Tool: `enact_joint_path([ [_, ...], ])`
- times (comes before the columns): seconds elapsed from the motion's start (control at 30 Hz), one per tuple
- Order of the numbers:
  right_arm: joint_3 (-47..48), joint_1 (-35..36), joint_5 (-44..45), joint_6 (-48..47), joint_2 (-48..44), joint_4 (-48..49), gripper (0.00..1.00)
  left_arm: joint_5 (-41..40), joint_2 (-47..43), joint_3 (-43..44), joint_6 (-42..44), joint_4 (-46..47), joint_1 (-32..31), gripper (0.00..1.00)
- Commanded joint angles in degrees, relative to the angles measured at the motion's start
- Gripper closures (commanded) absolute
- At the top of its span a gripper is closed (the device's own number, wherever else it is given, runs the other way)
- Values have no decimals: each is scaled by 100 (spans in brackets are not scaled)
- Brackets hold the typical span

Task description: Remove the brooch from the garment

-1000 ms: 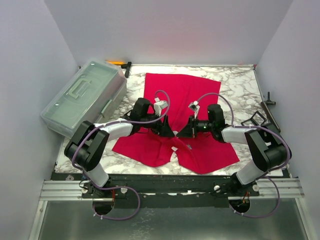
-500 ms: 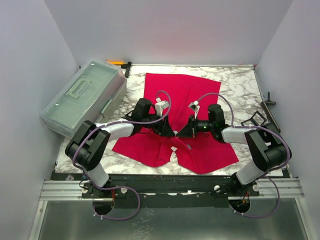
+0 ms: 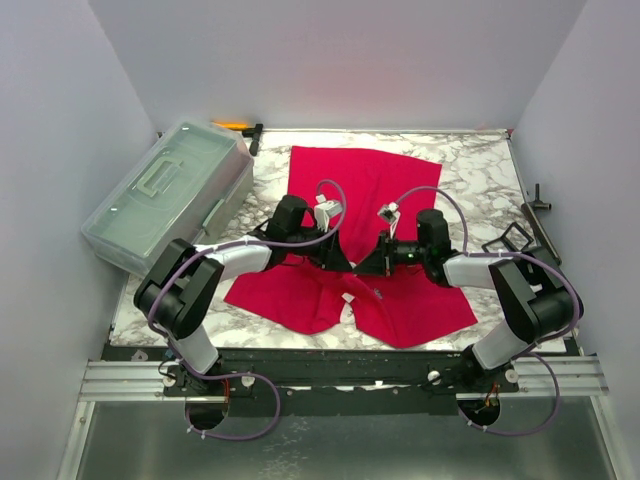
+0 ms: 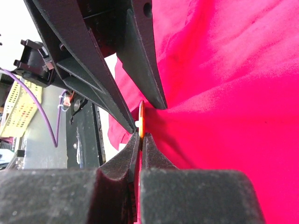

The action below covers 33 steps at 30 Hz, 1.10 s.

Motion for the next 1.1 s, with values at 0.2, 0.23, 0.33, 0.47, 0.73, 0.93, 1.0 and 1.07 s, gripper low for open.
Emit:
enact_joint_path([
  [0.2,-135,27,-189,116,-188,322,99,-348,197,62,123,-31,-18,70],
  [0.23,-138,26,-181,124,-184,324,99,-359,192,54,155,-51,-13,70],
  [0.33,-149,-19,-181,150,-165,342,99,-385,173,32,264,-104,-13,69],
  [0.47,-156,-58,-217,153,-154,366,99,-342,126,-15,384,-130,-10,63],
  [0.73,-156,-59,-337,194,-87,451,99,-350,181,79,354,-131,-16,60],
  [0.93,-189,-62,-278,212,-126,495,99,-363,252,95,285,-149,-3,71],
  [1.0,-192,-59,-237,181,-144,479,99,-357,270,89,272,-149,1,76],
  [1.07,-191,-58,-198,151,-151,448,99,-335,289,97,242,-161,26,80],
])
